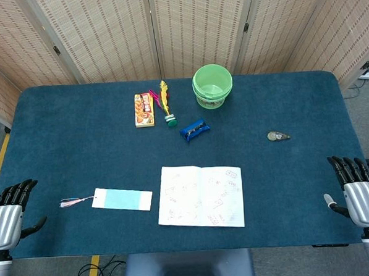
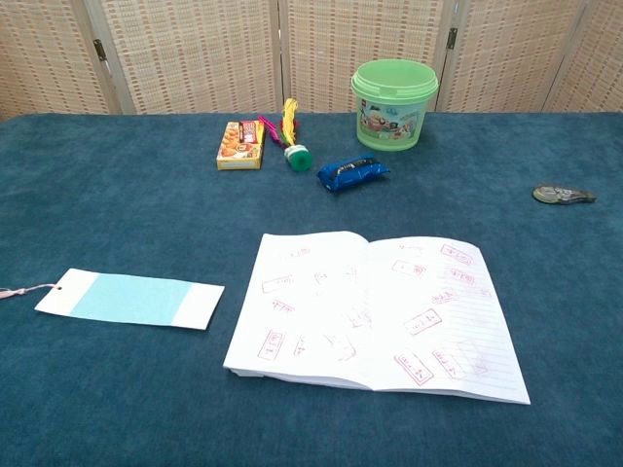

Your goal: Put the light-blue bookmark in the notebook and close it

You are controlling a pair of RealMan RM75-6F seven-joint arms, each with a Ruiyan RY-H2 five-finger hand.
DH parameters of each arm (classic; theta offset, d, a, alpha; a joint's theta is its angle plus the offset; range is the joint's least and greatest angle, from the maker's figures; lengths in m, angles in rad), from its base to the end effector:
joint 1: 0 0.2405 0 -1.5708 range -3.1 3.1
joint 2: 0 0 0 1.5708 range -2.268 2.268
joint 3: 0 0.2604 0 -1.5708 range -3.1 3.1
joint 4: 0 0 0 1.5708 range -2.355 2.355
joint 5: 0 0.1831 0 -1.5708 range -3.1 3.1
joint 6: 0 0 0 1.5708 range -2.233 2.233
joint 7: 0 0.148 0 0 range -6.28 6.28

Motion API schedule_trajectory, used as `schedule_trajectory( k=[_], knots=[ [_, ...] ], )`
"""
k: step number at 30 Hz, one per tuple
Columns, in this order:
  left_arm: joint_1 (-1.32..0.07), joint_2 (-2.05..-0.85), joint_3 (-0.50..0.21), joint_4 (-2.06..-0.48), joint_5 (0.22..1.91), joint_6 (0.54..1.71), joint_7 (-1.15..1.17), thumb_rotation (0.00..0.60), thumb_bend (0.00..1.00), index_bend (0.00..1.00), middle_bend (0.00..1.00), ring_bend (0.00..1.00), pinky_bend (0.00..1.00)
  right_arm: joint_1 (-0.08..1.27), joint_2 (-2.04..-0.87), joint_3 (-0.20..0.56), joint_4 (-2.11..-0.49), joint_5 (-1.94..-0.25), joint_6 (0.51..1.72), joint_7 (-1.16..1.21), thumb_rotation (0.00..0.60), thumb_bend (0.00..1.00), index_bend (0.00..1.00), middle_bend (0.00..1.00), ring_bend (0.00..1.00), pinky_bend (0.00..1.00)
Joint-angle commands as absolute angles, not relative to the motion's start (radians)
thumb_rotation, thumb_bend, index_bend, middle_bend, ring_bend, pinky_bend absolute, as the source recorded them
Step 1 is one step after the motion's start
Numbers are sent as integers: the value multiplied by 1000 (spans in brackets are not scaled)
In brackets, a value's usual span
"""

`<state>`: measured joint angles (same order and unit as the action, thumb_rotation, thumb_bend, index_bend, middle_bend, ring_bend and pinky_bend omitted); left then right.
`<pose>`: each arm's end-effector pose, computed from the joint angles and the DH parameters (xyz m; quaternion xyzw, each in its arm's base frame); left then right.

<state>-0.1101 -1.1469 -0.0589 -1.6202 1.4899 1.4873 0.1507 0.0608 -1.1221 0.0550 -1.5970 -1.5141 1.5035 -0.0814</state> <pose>-0.2969 0.1921 0.1783 -0.6150 -0.3451 -0.3645 0.6081 -0.3076 -0.1768 0.1884 0.6057 -0.3570 0.3644 0.6106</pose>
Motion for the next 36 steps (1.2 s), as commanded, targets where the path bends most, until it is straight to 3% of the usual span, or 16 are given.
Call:
schedule_trajectory(
  k=[1, 15, 36],
  knots=[
    [-112, -1146, -58, -1622, 1490, 1485, 153, 600, 218, 143, 155, 159, 173, 61, -1124, 55, -1595, -1514, 1502, -80, 600, 207, 0, 103, 77, 68],
    [-118, -1128, -49, -1627, 1524, 1488, 122, 600, 219, 145, 155, 159, 173, 49, -1118, 51, -1586, -1533, 1527, -61, 600, 207, 0, 103, 77, 90],
    [-281, -1086, -63, -1629, 1631, 1334, 61, 600, 218, 151, 154, 159, 173, 52, -1091, 57, -1612, -1548, 1536, -79, 600, 207, 0, 103, 77, 90]
  ],
)
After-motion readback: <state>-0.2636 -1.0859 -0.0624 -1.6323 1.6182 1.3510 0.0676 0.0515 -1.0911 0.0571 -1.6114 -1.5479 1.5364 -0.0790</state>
